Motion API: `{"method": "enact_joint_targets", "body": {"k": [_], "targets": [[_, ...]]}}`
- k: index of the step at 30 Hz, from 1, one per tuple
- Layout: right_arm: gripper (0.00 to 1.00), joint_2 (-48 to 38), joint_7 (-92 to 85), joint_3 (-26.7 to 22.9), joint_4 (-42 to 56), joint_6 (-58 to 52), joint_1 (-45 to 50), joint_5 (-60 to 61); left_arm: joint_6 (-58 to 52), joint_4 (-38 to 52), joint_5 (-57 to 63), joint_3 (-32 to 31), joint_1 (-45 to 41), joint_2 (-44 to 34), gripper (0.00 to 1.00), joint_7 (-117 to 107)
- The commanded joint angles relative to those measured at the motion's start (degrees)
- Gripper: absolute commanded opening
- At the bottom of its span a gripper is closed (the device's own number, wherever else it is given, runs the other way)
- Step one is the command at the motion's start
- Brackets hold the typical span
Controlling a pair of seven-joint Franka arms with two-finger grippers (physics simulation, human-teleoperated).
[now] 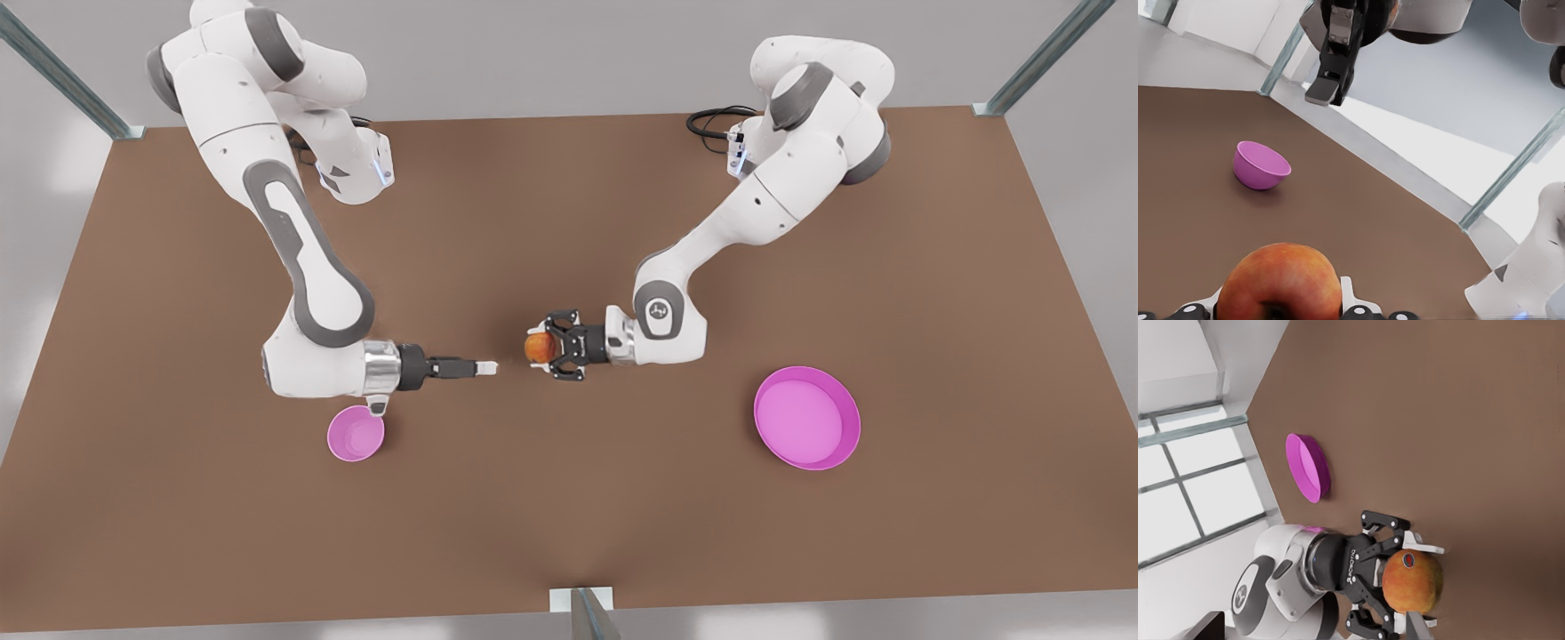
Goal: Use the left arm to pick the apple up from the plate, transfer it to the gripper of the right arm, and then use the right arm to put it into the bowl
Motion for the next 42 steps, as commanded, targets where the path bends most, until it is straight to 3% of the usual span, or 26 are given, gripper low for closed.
{"method": "enact_joint_targets", "body": {"k": [1, 3, 10, 14, 22, 27, 42], "targets": [[1.0, 0.2, -19.5, 0.1, -3.4, 0.1, -2.2, 9.2, -1.3, 0.0, -0.9, -0.2, 0.1, 0.2, 0.63, 37.2], [1.0, 0.2, -26.8, 0.2, -7.7, 0.0, -3.1, 16.3, -1.3, 0.0, -0.9, -0.2, 0.0, 0.1, 0.63, 37.2], [1.0, -0.4, -33.8, 2.4, -12.2, 1.3, -2.9, 16.9, -1.4, 0.0, -0.5, -5.7, 4.4, -0.4, 0.67, 37.1], [1.0, -0.8, -46.3, 2.5, -17.7, 1.1, -3.1, 29.8, -1.4, -0.1, -0.3, -7.6, 5.9, -0.6, 0.69, 37.1], [1.0, 0.9, -74.5, 4.8, -17.0, 0.2, -5.2, 35.8, -1.1, -0.1, -0.6, -7.5, 5.3, -0.6, 0.7, 37.1], [1.0, 1.3, -79.0, 8.2, -17.5, 0.1, -5.7, 38.5, -1.1, -0.1, -0.6, -7.5, 5.3, -0.6, 0.7, 37.1], [1.0, 4.0, -85.1, 10.2, -17.3, 0.3, -3.4, 45.0, -1.1, 0.1, -0.7, -7.4, 5.2, -0.4, 0.72, 36.9]]}}
